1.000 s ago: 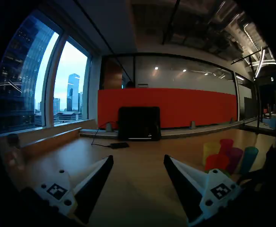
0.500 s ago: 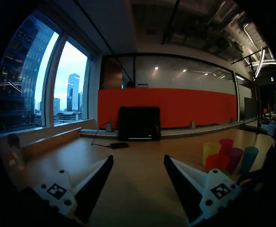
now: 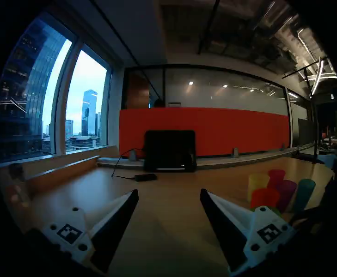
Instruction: Pour water
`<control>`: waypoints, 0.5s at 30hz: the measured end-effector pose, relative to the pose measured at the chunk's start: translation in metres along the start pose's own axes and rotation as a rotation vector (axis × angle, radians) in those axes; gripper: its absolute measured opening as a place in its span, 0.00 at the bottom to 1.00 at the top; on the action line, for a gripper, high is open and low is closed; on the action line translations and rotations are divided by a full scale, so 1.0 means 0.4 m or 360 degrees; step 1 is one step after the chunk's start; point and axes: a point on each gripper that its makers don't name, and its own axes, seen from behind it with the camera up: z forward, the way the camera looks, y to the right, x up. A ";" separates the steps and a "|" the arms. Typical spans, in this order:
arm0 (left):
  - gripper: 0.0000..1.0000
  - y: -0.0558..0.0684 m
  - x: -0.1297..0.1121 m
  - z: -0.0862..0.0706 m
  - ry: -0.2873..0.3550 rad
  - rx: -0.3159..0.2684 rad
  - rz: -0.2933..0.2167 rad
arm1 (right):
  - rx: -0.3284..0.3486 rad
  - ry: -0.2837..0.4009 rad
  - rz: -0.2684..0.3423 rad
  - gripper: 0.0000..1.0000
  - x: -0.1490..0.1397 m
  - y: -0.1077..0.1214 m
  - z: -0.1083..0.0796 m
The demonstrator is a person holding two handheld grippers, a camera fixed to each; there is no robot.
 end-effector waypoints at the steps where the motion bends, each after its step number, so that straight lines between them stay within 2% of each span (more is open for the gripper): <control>1: 0.99 0.000 0.000 0.000 0.0000 0.0000 0.0000 | 0.0001 0.0000 0.0001 0.99 0.000 0.000 0.000; 15: 0.99 -0.002 -0.001 -0.002 0.0000 0.0000 -0.0001 | 0.0002 -0.0002 0.0001 0.99 0.000 -0.003 -0.001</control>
